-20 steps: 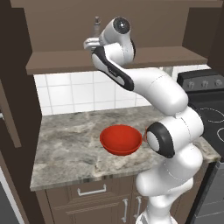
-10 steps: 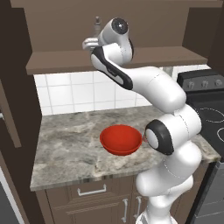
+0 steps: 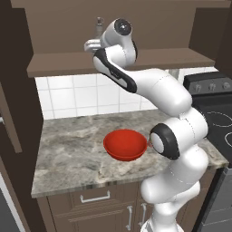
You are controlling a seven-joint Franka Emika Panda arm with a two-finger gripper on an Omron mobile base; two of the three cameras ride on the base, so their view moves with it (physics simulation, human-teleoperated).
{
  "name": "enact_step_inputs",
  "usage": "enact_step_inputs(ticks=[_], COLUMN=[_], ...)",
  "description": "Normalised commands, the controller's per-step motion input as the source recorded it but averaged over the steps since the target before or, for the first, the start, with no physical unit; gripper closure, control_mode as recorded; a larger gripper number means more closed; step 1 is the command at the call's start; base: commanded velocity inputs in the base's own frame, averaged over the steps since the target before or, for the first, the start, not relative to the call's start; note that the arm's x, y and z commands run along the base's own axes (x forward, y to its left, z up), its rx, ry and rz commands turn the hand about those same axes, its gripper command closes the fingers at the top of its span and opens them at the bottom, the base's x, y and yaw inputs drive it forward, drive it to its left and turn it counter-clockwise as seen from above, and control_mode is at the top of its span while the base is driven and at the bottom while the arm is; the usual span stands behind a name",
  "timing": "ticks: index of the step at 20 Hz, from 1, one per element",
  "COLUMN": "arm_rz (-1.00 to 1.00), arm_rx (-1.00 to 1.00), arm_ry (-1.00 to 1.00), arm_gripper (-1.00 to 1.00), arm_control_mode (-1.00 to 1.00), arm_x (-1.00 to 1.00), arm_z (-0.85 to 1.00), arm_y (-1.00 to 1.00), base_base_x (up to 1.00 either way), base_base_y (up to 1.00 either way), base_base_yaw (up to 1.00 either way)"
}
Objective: Retrieve the bottle and the shaker from the cabinet and place them next to the mixing bowl on the counter. Then add garlic from the fridge to the mixing bowl.
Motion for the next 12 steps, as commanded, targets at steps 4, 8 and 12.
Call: enact_step_inputs(ticks=[4,8,12], arm_rz=[-0.05,-0.08,-0.09], arm_rx=[0.0,0.0,0.0], arm_ry=[0.0,0.0,0.0], arm_gripper=[-1.0,-1.0,-1.0], arm_control_mode=[-1.0,-1.0,-1.0], arm_x=[0.1,0.06,0.09], arm_z=[-0.04,-0.05,-0.03], arm_y=[0.1,0.06,0.08], base_base_x=[0.0,0.0,0.0], base_base_y=[0.0,0.0,0.0], base_base_yaw=[0.0,0.0,0.0])
